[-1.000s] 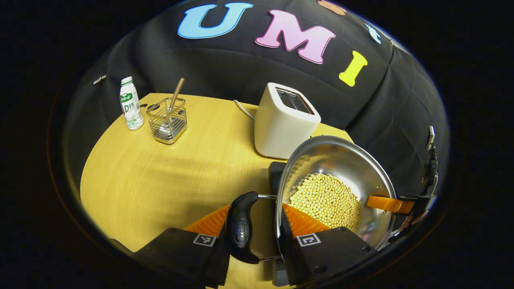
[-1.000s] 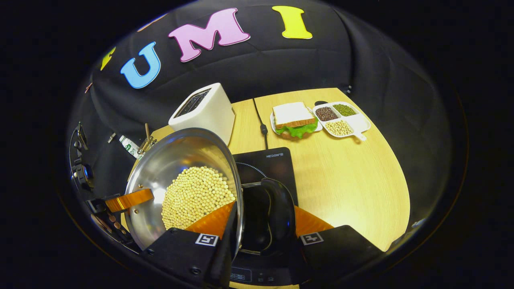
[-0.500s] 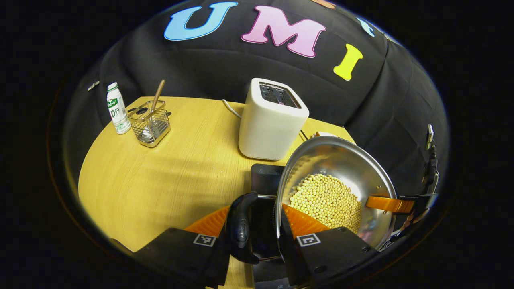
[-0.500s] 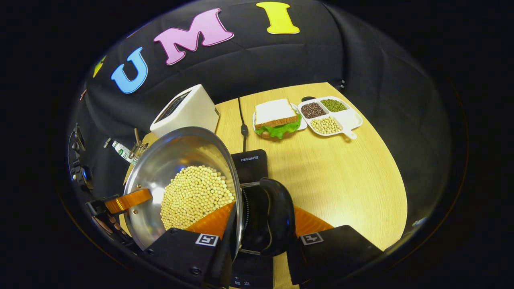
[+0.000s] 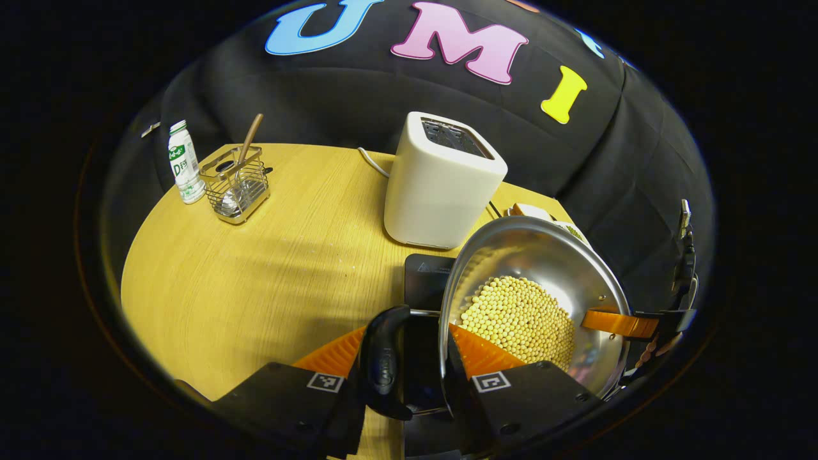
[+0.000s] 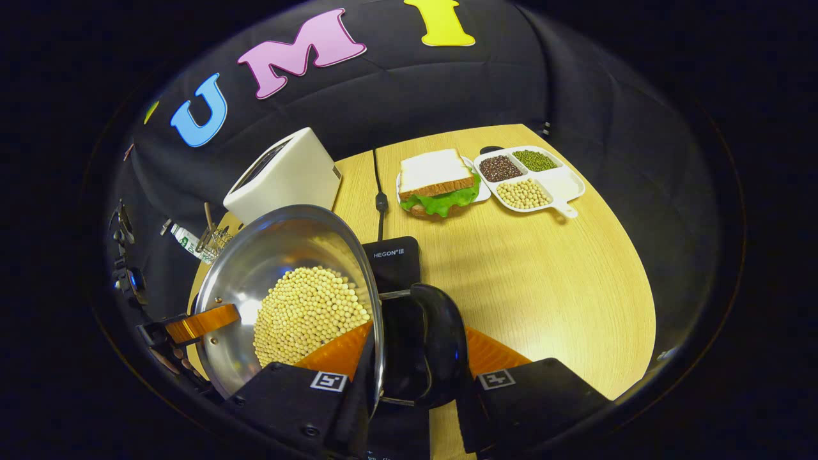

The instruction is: First push the handle of the pot to place it horizontally, then grasp the pot with both hands and set it on the induction cooktop.

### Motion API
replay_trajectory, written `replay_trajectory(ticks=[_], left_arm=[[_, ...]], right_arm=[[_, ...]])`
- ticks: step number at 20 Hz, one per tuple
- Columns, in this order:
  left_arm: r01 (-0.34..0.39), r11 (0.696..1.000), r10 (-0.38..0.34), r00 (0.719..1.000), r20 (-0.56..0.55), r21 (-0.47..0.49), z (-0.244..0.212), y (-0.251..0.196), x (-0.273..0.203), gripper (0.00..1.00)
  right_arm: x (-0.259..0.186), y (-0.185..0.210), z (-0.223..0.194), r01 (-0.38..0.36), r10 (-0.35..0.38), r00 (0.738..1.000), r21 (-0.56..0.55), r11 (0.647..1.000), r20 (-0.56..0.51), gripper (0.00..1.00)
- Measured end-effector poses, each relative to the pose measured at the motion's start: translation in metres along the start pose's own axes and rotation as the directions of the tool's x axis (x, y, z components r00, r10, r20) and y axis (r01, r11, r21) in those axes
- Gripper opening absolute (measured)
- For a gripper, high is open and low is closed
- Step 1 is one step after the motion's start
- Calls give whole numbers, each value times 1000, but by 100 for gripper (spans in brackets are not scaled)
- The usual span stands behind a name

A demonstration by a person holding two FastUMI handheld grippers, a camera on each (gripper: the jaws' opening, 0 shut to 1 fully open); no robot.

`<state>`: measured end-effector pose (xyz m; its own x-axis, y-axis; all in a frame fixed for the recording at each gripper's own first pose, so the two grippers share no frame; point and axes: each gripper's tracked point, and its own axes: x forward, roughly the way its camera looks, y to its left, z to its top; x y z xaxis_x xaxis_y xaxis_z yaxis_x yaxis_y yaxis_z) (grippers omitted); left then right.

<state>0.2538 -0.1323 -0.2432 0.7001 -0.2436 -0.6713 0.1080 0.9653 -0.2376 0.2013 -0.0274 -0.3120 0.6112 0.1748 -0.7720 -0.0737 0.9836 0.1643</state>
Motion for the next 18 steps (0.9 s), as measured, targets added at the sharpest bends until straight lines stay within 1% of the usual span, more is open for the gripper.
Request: replay_trajectory(ticks=[2, 3, 4, 5, 11, 13, 14, 15, 16, 17, 18], left_arm=[[3, 1000, -3, 1000, -4, -14, -1, 2, 1, 59], [1, 1000, -1, 1000, -5, -11, 0, 2, 1, 59], [0, 1000, 0, 1000, -8, -9, -1, 2, 0, 58], [-2, 1000, 1, 1000, -9, -11, -1, 1, 0, 59], [-7, 1000, 7, 1000, -23, -14, -2, 3, 1, 61], [-24, 1000, 24, 999, -30, -7, -2, 4, -1, 62], [-32, 999, 32, 999, -21, 5, -1, 3, -4, 63], [-45, 999, 45, 999, -4, 19, 3, 3, -7, 68], [-65, 997, 64, 998, 15, 29, 6, 6, -11, 80], [-89, 995, 88, 995, 35, 35, 6, 11, -15, 92], [-106, 994, 104, 993, 49, 38, 12, 12, -23, 99]], right_arm=[[0, 1, 1, -7, 7, 1000, -1, 1000, 1, 60], [-1, 1, 1, -8, 8, 1000, -4, 1000, 1, 56], [-1, 1, 1, -8, 8, 1000, -6, 1000, 4, 61], [-1, 1, 1, -8, 8, 1000, -5, 1000, 2, 61], [-4, -1, 2, 3, -3, 1000, -7, 1000, -3, 62], [-7, -4, 2, 15, -15, 1000, 6, 1000, -2, 66], [-8, -7, 5, 21, -21, 1000, 16, 1000, 10, 71], [-11, -9, 7, 24, -24, 1000, 22, 999, 20, 75], [-14, -11, 7, 24, -25, 999, 23, 999, 23, 82], [-17, -14, 5, 31, -31, 999, 17, 999, 25, 87], [-23, -15, 5, 32, -32, 999, 9, 999, 38, 99]])
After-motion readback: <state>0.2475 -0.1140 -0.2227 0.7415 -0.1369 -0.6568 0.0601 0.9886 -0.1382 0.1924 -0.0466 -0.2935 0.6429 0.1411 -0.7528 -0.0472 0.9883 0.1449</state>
